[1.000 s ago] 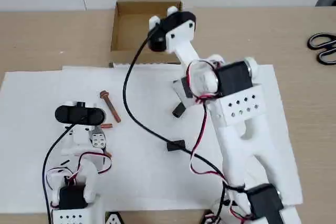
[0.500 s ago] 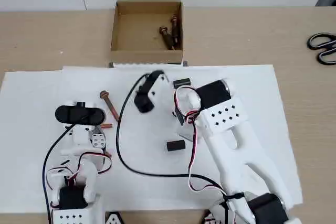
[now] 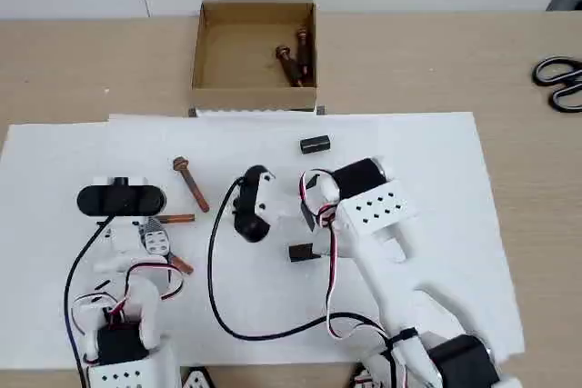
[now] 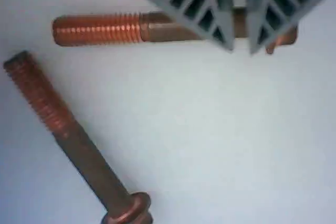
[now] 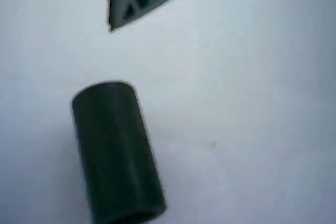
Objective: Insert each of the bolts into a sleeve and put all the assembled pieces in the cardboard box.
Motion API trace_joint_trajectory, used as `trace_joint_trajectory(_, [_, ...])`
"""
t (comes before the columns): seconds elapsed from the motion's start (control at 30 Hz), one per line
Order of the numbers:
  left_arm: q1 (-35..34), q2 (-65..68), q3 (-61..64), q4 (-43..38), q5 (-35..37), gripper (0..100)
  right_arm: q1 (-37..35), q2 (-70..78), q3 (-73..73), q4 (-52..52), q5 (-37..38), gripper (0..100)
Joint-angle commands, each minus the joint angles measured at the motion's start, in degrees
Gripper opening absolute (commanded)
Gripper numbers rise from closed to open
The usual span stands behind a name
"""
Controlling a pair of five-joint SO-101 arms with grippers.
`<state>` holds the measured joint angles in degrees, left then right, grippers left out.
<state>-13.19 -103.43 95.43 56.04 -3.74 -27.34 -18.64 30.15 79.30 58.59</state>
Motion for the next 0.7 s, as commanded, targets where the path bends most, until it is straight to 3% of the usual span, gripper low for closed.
trace_joint_trajectory(0.0, [-0.5, -0.6, -0.2, -1.6, -0.4, 1, -1.5, -1.9, 0.7, -1.1, 1.1, 20.0])
trace_joint_trajectory(0.3, [-0.5, -0.6, -0.1, -1.6, -0.4, 1, -7.7, -1.9, 1.0, -2.1, -0.5, 20.1])
trace_joint_trajectory(0.67, [-0.5, -0.6, -0.1, -1.6, -0.4, 1, -9.7, 0.3, 6.0, -8.9, -1.5, 19.9])
